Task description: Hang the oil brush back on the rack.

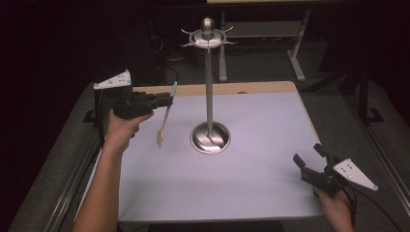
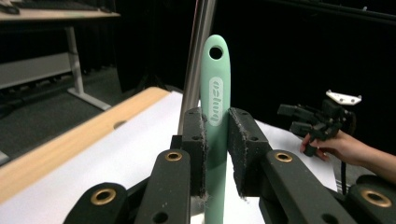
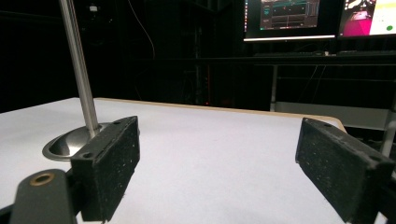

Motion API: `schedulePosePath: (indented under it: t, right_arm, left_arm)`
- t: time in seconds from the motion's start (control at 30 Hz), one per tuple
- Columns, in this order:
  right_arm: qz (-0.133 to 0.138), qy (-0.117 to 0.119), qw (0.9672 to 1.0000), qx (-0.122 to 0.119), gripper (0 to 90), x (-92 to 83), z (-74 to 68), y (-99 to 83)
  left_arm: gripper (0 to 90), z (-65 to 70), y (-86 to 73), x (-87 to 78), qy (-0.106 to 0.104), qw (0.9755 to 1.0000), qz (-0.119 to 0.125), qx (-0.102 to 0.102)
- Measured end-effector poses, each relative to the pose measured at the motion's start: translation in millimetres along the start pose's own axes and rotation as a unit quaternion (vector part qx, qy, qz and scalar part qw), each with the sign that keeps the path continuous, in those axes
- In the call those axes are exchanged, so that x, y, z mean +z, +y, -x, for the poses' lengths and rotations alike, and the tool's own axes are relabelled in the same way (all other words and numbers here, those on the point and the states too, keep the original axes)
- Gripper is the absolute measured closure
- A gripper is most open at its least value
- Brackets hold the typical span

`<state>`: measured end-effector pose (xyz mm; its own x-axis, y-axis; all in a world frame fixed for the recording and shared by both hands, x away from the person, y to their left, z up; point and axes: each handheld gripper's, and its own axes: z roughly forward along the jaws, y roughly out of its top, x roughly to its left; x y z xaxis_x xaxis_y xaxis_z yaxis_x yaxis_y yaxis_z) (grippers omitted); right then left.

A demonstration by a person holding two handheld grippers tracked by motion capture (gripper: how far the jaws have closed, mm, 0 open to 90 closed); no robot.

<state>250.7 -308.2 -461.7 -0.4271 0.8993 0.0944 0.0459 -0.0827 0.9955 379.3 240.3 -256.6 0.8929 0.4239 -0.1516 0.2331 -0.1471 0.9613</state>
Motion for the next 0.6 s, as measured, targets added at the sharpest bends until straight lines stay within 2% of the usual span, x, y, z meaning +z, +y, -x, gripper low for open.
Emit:
schedulePosePath:
  t: [0.2, 0.6]
  right_arm:
    - [0.001, 0.000, 1.0000, 0.003, 13.1, 0.0, 0.6, 0.0]
    - [0.001, 0.000, 1.0000, 0.005, 13.1, 0.1, 0.8, 0.1]
  left_arm:
    - [77.1, 3.0, 19.8, -4.2, 0.003, 0.9999, 0.012, 0.011]
    - [77.0, 9.8, 58.2, -5.3, -0.011, 0.9987, 0.034, 0.035]
